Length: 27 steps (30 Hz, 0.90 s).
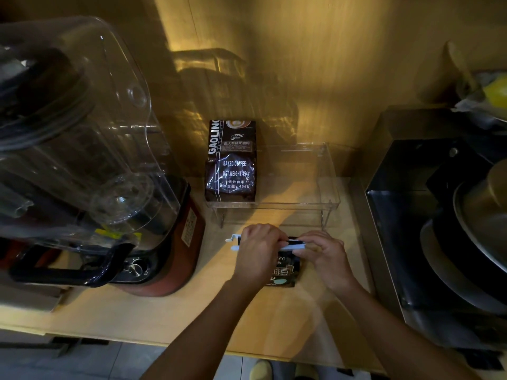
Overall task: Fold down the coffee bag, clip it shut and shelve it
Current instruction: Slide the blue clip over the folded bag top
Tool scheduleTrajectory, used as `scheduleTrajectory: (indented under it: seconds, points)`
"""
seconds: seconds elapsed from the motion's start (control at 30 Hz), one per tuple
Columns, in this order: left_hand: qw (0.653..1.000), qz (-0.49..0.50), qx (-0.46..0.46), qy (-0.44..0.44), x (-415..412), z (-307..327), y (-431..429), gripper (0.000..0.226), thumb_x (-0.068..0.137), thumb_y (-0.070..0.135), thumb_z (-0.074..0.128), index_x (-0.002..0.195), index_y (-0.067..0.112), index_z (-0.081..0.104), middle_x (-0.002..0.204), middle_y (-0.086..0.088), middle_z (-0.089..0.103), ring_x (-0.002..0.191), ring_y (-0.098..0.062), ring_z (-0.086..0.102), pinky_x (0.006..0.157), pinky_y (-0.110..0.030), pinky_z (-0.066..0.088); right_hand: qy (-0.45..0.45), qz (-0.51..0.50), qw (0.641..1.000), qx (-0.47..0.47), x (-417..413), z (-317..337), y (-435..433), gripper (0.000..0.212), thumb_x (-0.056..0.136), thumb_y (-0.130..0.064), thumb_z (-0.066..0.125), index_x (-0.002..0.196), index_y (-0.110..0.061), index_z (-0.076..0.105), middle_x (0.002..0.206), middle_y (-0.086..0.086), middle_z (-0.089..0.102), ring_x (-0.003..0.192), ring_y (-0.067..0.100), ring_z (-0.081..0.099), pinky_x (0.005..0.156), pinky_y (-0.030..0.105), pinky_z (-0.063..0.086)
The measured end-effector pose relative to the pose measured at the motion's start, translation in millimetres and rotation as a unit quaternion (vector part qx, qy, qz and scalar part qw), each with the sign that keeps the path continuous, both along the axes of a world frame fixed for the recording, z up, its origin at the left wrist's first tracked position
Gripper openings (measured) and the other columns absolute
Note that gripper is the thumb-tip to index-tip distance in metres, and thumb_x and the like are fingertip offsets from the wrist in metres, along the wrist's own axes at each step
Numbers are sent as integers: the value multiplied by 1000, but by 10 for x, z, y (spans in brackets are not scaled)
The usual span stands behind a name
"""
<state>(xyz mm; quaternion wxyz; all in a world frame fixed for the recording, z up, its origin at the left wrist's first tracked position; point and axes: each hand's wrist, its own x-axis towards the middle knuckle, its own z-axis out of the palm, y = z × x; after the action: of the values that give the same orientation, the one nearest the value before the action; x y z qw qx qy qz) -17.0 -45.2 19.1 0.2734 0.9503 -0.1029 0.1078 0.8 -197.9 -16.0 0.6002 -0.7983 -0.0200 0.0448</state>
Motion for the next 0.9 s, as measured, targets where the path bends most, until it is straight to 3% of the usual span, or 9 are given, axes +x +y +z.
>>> scheduleTrajectory:
  seconds: [0.13,0.3,0.43,0.57,0.7,0.9]
  points:
    - [1000,17,1,10,5,12,269,4,84,13,60,80,12,61,82,-8,66,82,-22,55,72,-23,24,0,-3,1000,12,3,25,35,37,66,-8,75,73,-42,63,92,1,64,104,35,51,95,59,38]
    - [1000,12,-11,15,-36,-18,299,7,88,16,55,84,13,60,85,-7,65,83,-21,53,76,-30,36,42,-11,998,52,-12,-22,60,35,66,-7,73,72,-41,65,98,0,63,110,34,47,95,57,41]
    - [999,-24,-20,30,-34,-15,357,9,87,24,58,92,17,58,92,-3,64,87,-18,52,77,-29,37,53,-23,995,79,-24,-44,29,34,66,-4,73,71,-38,68,98,0,63,103,27,56,85,40,49]
    - [996,-45,-14,69,18,19,420,35,80,27,66,111,19,52,104,-1,64,97,-16,53,82,-30,38,53,-15,995,80,-21,-59,31,35,66,-3,73,71,-38,68,97,-3,62,97,16,58,78,29,49]
    - [995,-74,19,62,66,63,424,31,80,24,67,107,11,60,102,-9,64,98,-22,54,85,-33,38,39,-19,993,105,-15,-35,44,39,67,5,71,72,-34,67,92,-4,62,87,9,59,63,9,49]
    - [993,-80,60,70,53,117,409,26,84,23,62,106,11,59,103,-9,63,99,-22,52,85,-33,39,47,-16,990,133,-39,8,58,36,68,6,69,73,-29,67,92,-2,62,86,9,60,63,12,52]
